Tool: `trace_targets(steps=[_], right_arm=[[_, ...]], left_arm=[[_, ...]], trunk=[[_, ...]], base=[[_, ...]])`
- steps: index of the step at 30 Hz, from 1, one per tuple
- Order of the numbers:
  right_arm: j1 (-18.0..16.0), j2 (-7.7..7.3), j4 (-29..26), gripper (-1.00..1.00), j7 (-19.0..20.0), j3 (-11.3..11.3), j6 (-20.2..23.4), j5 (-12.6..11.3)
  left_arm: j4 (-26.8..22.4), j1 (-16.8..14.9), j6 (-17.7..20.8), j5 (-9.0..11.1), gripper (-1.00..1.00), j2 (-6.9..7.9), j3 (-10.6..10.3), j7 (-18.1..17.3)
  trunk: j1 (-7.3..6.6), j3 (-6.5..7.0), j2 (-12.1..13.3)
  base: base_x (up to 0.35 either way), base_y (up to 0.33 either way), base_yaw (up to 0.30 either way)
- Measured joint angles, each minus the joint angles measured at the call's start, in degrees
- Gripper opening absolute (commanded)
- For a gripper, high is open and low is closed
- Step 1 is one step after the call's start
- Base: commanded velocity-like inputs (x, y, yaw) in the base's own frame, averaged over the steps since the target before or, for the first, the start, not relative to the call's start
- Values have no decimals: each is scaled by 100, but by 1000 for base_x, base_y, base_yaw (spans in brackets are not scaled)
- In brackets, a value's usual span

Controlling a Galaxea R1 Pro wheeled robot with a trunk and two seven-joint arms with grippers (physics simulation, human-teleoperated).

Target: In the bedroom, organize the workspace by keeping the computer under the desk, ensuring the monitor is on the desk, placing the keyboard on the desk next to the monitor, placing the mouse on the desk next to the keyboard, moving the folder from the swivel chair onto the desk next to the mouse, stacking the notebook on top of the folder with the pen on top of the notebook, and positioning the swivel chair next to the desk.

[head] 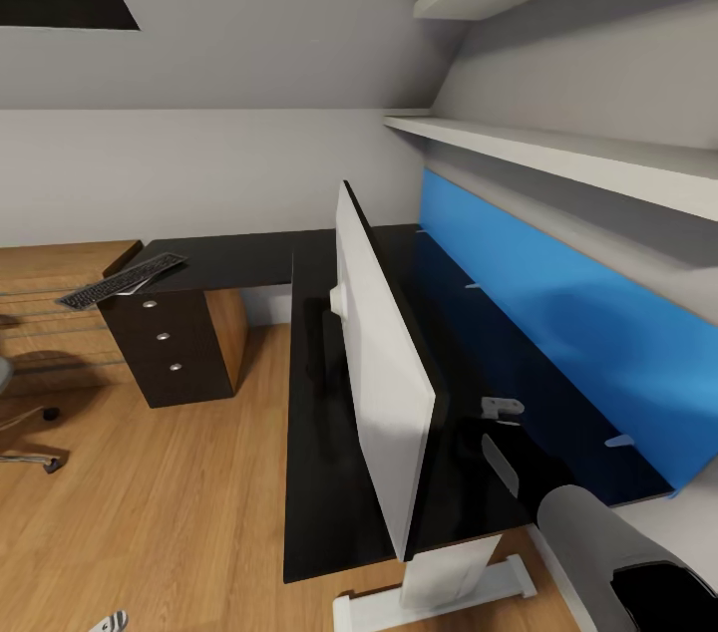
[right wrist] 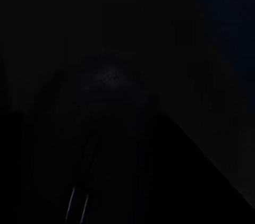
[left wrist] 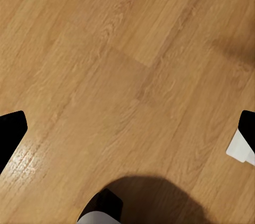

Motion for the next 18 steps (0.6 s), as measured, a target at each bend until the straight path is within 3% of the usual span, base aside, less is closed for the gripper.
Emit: trace_targets(steps=[9, 18], right_arm=[[2, -7, -5, -100, 3, 3, -3, -25], [2, -41, -134, -100, 6, -10, -124, -20]], left_arm=[[0, 0, 0, -8, 100, 0, 1, 0], [10, 0, 0, -9, 100, 0, 8, 24]], trunk=[[0, 0, 0], [-197, 161, 360]], base=[[0, 0, 0], [0, 0, 0]])
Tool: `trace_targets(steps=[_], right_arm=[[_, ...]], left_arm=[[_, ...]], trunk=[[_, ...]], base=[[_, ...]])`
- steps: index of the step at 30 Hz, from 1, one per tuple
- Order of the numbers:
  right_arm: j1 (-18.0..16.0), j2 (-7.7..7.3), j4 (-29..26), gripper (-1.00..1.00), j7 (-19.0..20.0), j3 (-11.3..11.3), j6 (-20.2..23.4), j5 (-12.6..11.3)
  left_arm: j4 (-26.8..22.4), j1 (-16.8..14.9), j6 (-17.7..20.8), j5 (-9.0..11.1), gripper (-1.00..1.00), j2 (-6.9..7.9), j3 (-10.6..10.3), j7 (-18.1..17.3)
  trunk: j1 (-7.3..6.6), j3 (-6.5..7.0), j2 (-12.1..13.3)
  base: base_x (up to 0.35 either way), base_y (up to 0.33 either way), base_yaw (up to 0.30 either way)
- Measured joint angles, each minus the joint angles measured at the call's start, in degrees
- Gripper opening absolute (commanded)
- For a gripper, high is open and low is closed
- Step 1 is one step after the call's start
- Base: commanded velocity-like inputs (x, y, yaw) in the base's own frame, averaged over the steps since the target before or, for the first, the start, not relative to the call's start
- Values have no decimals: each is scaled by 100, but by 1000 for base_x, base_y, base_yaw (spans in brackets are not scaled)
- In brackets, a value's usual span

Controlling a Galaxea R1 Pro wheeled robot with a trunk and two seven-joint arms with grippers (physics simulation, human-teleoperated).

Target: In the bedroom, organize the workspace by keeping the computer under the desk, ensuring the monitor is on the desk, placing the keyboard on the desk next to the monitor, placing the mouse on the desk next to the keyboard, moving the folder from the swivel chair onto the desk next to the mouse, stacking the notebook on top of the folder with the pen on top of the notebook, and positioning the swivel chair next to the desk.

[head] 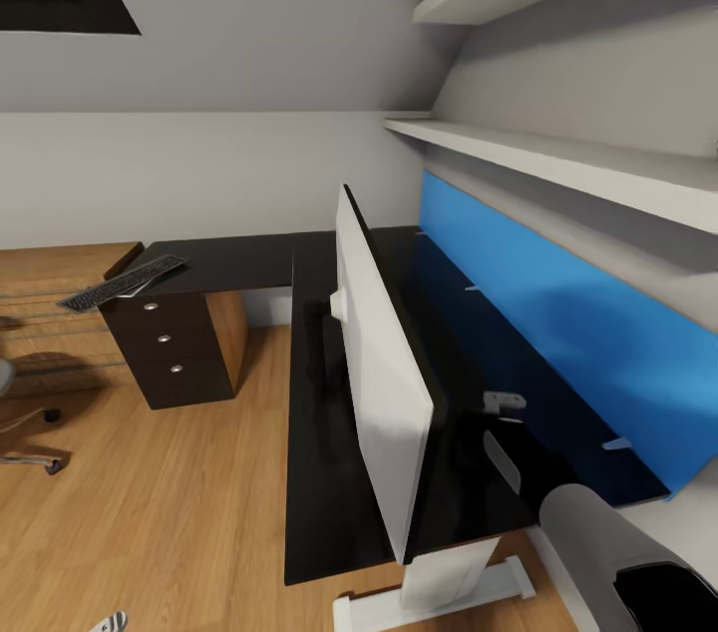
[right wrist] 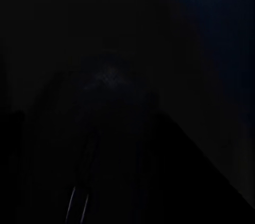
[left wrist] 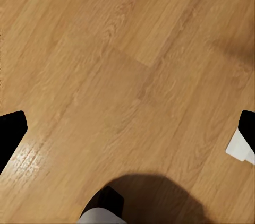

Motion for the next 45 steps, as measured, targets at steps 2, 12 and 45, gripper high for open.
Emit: trace_targets(steps=[2, 12, 45], right_arm=[[0, -2, -138, -100, -7, 7, -24, 3], [1, -10, -257, -100, -13, 11, -49, 12], [3509, -29, -3915, -100, -619, 92, -278, -8]], left_arm=[[2, 0, 0, 0, 100, 0, 0, 0], [6, 0, -2, 0, 100, 0, 3, 5], [8, 0, 8, 4, 100, 11, -28, -17]], trunk=[[-43, 36, 80], [-260, 216, 482], [-857, 701, 1567]], base=[[-83, 0, 0], [-311, 0, 0], [-288, 0, 0]])
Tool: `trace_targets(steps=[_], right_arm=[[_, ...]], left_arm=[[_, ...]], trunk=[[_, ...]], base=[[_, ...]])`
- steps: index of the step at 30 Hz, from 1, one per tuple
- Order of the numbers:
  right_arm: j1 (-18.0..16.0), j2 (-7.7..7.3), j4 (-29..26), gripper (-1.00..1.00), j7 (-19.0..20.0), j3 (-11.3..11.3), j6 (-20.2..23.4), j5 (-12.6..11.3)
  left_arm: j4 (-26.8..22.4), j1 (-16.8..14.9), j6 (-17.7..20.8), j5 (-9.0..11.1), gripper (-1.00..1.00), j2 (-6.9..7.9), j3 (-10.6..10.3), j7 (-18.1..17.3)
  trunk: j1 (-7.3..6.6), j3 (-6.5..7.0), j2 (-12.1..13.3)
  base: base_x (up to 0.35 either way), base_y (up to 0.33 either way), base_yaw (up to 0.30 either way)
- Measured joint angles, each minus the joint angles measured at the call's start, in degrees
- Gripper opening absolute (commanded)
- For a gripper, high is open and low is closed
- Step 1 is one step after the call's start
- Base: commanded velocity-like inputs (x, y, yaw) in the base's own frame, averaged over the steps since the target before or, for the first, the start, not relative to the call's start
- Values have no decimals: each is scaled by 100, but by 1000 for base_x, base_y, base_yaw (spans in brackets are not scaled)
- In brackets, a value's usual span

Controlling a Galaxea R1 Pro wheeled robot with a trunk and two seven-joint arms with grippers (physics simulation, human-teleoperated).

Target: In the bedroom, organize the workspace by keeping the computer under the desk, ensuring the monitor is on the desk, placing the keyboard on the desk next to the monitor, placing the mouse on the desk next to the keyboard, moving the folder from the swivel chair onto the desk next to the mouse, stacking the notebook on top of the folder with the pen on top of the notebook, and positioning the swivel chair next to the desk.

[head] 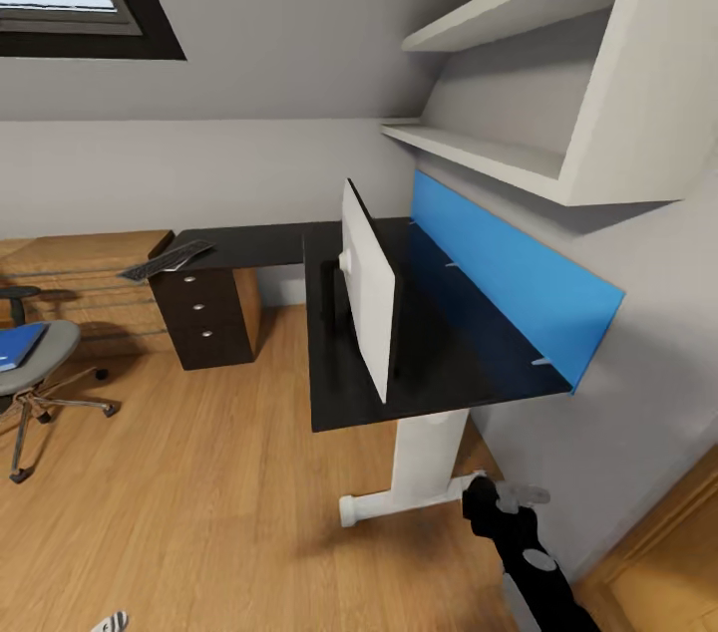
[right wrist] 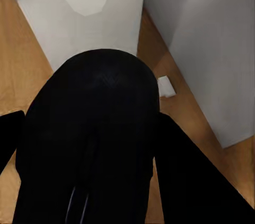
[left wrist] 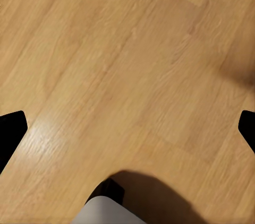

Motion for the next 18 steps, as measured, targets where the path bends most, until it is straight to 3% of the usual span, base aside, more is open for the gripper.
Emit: trace_targets(steps=[5, 8, 10, 15, 16, 18], right_arm=[[118, 89, 812, -100, 21, 4, -131, -16], [126, 154, 1178, -100, 17, 3, -439, -19], [131, 268, 1687, -100, 14, -1, -993, -33], [130, 331, 2033, -100, 13, 10, -1162, -47], [132, 367, 2349, -100, -2, 18, -1659, -5], [132, 445, 2688, -100, -22, 11, -2099, 16]], left_arm=[[3, 0, 9, 4, 100, -1, 17, -10], [60, 0, 9, 4, 100, 2, 19, -8], [446, 1, -4, -21, 100, 57, 20, -14], [784, 0, -16, -110, 100, 132, 7, -21], [941, 1, -344, -137, 100, 141, -103, -26], [1097, 0, -530, -141, 100, 144, -342, -112]], trunk=[[0, 0, 0], [0, 0, 0], [1, -1, 0], [2, 0, 1], [3, -1, 0], [3, -1, 0]], base=[[-6, 0, 0], [-1, 0, 0], [-172, 113, 0], [-257, 177, 42], [-283, 203, 234], [-284, 204, 255]])
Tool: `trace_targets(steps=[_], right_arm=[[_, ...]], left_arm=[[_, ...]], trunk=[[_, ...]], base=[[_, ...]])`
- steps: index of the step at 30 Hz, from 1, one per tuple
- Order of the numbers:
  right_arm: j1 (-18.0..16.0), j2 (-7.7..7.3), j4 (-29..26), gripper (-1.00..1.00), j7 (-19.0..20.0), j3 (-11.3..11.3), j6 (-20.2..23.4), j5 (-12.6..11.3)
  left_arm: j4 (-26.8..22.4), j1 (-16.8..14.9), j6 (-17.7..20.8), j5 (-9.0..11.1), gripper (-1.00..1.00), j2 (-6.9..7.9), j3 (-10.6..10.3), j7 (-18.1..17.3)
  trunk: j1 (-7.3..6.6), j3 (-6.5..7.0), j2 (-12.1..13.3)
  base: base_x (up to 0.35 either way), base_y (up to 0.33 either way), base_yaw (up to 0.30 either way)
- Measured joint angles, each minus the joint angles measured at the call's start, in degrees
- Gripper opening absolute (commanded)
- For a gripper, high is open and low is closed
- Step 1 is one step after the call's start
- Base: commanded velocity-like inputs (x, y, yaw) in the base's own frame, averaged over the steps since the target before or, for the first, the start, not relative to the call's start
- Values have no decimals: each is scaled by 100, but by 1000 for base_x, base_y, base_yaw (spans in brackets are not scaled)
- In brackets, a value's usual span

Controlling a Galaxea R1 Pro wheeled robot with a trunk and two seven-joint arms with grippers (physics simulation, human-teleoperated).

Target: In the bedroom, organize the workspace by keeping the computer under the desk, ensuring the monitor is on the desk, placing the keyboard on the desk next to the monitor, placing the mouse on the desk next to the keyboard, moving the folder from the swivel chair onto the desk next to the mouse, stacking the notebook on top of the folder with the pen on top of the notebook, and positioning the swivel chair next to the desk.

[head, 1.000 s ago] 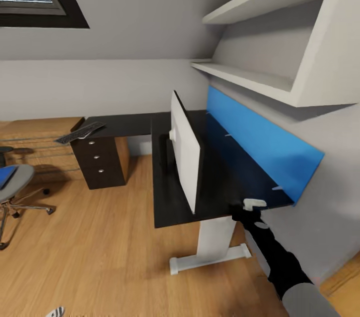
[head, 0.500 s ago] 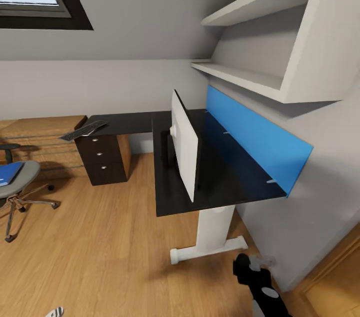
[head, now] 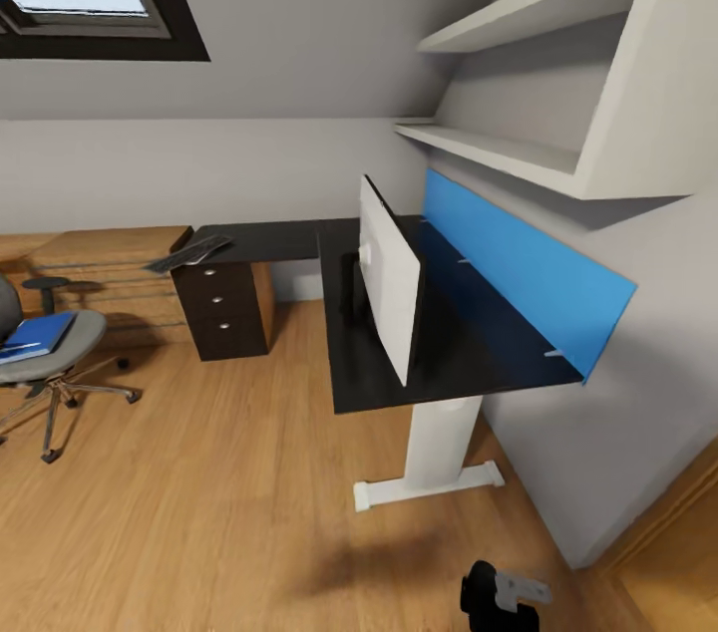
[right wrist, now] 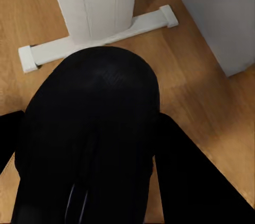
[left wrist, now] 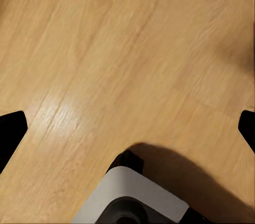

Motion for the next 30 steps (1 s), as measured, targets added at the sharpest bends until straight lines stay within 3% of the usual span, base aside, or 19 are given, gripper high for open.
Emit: trace_targets(steps=[3, 7, 18, 23, 30], right_arm=[[0, 78, 562, -100, -13, -25, -699, 23], [0, 110, 1055, -100, -12, -32, -1431, 40], [-1, 140, 1193, -100, 6, -18, -1637, 96], [0, 203, 1201, -100, 7, -16, -1641, 389], [0, 212, 1202, -100, 4, -21, -1642, 486]], left_arm=[[100, 0, -108, -2, 100, 2, -278, -115], [131, 0, -141, -3, 100, -6, -371, -150], [144, 0, -148, -5, 100, -23, -390, -157], [163, 0, -147, -4, 100, -24, -418, -157], [290, 0, -213, -11, 100, -26, -445, -155]], trunk=[[0, -5, 0], [-1, -18, 0], [-2, -65, 0], [-3, -88, 0], [-3, -121, 0]], base=[[-272, 223, 269], [-225, 266, 272], [-156, 303, 260], [-30, 324, 256], [-3, 196, 254]])
